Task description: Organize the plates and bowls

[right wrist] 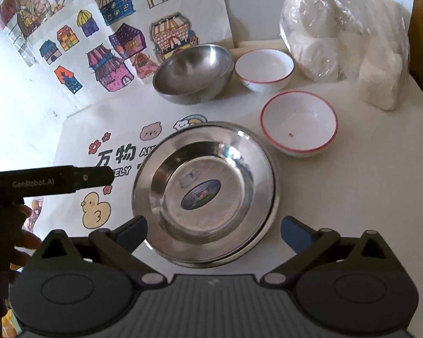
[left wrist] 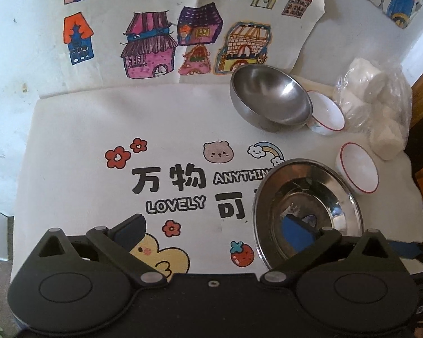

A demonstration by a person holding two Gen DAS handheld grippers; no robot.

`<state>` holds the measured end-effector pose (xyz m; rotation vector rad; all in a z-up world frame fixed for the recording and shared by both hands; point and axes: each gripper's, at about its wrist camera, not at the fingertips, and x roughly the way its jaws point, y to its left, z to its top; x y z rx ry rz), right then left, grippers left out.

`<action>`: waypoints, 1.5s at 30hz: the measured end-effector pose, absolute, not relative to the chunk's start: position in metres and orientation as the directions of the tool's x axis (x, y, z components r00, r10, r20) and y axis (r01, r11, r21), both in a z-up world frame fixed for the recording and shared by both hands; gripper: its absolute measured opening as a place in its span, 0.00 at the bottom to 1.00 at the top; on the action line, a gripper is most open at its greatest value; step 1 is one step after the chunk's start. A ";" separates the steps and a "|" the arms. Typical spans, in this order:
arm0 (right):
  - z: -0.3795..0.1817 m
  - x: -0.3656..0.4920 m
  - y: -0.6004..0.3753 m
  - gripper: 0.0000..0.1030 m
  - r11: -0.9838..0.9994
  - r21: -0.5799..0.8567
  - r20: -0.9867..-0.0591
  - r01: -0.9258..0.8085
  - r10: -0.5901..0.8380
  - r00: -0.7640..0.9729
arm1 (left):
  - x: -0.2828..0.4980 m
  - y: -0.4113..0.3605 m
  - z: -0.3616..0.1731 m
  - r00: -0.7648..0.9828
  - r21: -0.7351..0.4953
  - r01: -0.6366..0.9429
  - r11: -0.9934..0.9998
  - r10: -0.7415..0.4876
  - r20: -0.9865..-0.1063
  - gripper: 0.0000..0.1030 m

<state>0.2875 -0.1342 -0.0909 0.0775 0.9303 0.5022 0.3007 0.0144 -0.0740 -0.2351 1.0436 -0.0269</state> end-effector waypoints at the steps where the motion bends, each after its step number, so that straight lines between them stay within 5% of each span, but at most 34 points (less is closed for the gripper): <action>1: -0.092 0.286 -0.131 1.00 0.884 0.276 -0.750 -0.378 0.444 0.491 | 0.300 0.018 -0.075 0.511 -0.219 -0.088 0.972 -0.145 -0.847 0.99; 17: -0.083 0.292 -0.119 1.00 0.911 0.241 -0.723 -0.335 0.399 0.564 | 0.362 0.056 -0.084 0.534 -0.241 -0.066 0.968 -0.170 -0.828 0.99; 34: -0.078 0.388 -0.100 0.99 0.928 0.318 -0.673 -0.194 0.365 0.644 | 0.463 0.033 -0.087 0.509 -0.097 -0.015 0.995 -0.076 -0.857 0.99; 45: -0.089 0.424 -0.086 0.79 0.908 0.379 -0.671 -0.177 0.402 0.623 | 0.504 0.020 -0.096 0.504 -0.131 0.024 0.991 -0.125 -0.855 0.93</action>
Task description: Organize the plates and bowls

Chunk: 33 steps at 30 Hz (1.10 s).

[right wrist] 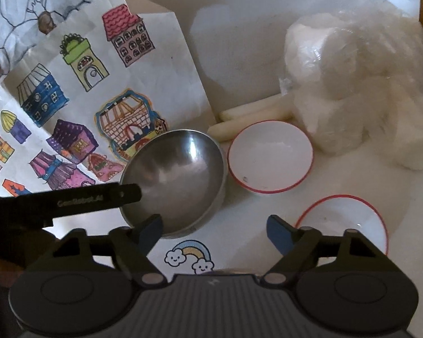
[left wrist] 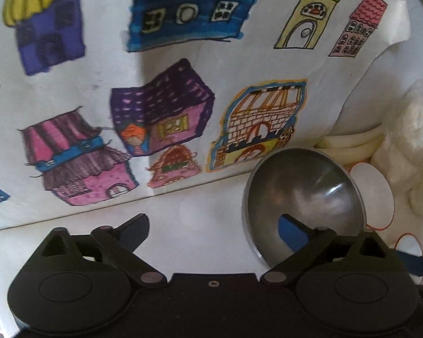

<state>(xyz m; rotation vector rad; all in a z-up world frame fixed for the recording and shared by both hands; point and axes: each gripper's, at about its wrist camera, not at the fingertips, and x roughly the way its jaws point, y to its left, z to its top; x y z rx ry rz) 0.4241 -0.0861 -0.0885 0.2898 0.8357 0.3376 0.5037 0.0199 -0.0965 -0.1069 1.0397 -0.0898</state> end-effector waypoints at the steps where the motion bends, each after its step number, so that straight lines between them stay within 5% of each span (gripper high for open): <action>1: -0.090 0.426 -0.085 0.77 0.907 0.383 -0.672 -0.176 0.404 0.620 | 0.505 0.019 -0.098 0.499 -0.137 0.021 0.990 -0.129 -0.857 0.91; 6: -0.095 0.434 -0.081 0.65 0.905 0.393 -0.683 -0.164 0.407 0.607 | 0.508 0.018 -0.102 0.480 -0.177 0.021 0.984 -0.165 -0.861 0.74; 10: -0.100 0.440 -0.080 0.49 0.894 0.417 -0.683 -0.164 0.427 0.592 | 0.508 0.014 -0.108 0.466 -0.232 0.014 0.973 -0.212 -0.859 0.46; 16: -0.106 0.447 -0.078 0.30 0.863 0.479 -0.667 -0.160 0.476 0.573 | 0.499 0.011 -0.115 0.449 -0.305 -0.001 0.952 -0.272 -0.851 0.19; 33: -0.075 0.387 -0.103 0.25 0.845 0.477 -0.597 -0.244 0.515 0.616 | 0.436 -0.004 -0.066 0.534 -0.290 0.097 0.952 -0.295 -0.792 0.18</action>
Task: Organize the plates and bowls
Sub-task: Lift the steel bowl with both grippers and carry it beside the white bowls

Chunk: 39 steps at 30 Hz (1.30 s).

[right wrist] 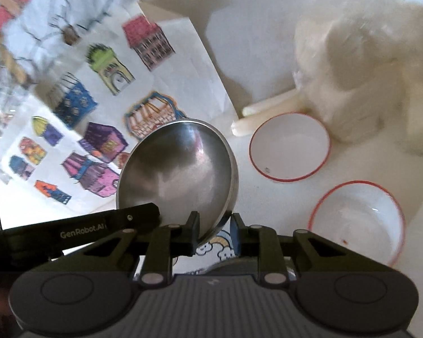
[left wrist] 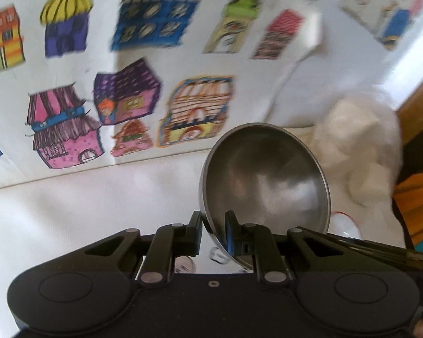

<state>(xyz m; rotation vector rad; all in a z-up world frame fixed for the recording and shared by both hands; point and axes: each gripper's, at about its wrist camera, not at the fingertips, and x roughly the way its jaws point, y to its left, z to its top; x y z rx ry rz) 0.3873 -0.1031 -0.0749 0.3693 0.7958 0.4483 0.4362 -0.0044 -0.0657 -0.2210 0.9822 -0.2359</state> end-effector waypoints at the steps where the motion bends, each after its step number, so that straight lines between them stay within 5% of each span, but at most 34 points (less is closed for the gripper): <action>1: -0.071 0.379 -0.108 0.25 0.847 0.473 -0.593 -0.244 0.510 0.623 | 0.430 -0.009 -0.061 0.540 -0.292 0.112 0.950 -0.304 -0.785 0.18; 20: -0.083 0.264 -0.271 0.25 0.908 0.413 -0.684 -0.064 0.356 0.637 | 0.342 -0.159 -0.062 0.332 -0.425 0.365 0.828 -0.542 -0.772 0.18; 39: -0.119 0.281 -0.330 0.26 0.903 0.409 -0.765 -0.129 0.417 0.492 | 0.335 -0.225 -0.099 0.236 -0.357 0.313 0.880 -0.436 -0.868 0.18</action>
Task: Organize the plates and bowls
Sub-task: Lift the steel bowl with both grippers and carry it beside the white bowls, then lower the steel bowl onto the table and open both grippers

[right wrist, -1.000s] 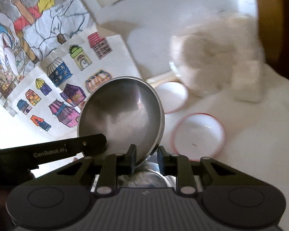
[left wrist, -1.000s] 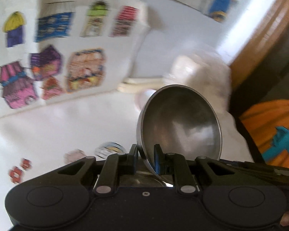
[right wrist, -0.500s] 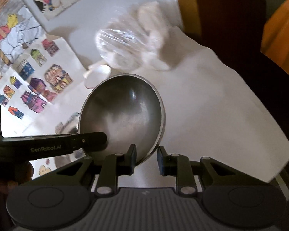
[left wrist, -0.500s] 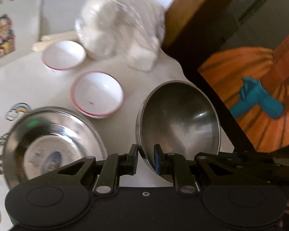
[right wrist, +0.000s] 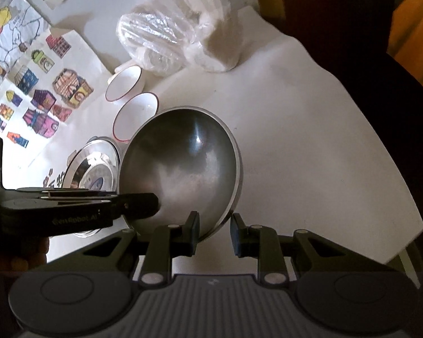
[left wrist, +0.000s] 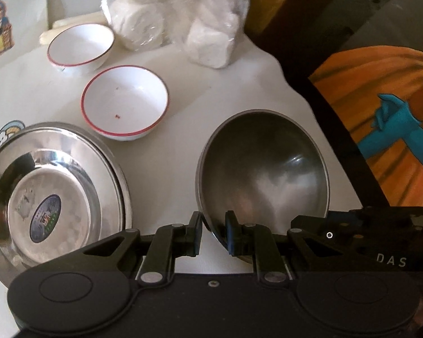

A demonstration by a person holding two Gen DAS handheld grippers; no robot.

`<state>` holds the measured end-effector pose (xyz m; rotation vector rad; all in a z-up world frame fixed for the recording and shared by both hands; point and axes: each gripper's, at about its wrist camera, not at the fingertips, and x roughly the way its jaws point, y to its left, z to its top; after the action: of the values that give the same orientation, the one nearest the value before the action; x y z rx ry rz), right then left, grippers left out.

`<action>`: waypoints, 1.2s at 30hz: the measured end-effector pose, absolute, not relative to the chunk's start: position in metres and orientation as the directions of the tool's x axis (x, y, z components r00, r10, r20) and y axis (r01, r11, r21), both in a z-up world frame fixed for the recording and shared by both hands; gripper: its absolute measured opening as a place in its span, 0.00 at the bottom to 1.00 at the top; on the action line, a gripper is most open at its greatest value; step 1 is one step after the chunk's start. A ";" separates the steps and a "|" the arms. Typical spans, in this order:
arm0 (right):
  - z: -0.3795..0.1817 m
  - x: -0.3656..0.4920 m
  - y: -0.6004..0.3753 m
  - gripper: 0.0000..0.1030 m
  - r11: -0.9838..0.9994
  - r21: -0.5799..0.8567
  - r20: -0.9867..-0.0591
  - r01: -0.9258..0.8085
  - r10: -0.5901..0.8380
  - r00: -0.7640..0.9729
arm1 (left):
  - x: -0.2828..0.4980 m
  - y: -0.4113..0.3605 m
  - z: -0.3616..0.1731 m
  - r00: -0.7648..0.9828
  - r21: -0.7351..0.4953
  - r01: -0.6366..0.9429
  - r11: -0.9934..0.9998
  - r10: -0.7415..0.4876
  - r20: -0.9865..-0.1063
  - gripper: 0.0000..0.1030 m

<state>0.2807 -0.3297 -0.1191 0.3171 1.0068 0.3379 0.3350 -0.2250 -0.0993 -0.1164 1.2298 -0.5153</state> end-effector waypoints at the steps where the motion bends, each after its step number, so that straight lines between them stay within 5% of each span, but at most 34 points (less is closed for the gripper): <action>1: -0.120 0.285 -0.330 0.26 0.903 0.406 -0.767 -0.139 0.420 0.485 | 0.337 -0.226 -0.101 0.239 -0.352 0.302 0.886 -0.428 -0.871 0.18; 27: -0.139 0.336 -0.347 0.31 0.880 0.439 -0.767 -0.181 0.472 0.435 | 0.374 -0.253 -0.117 0.235 -0.315 0.209 0.926 -0.360 -0.903 0.19; 36: -0.138 0.334 -0.349 0.36 0.880 0.445 -0.762 -0.165 0.470 0.445 | 0.373 -0.246 -0.117 0.223 -0.310 0.190 0.932 -0.348 -0.910 0.26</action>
<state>0.3338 -0.3485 -0.1384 0.3278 1.0401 0.4022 0.3726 -0.2465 -0.1168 -0.1431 1.2944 -0.3730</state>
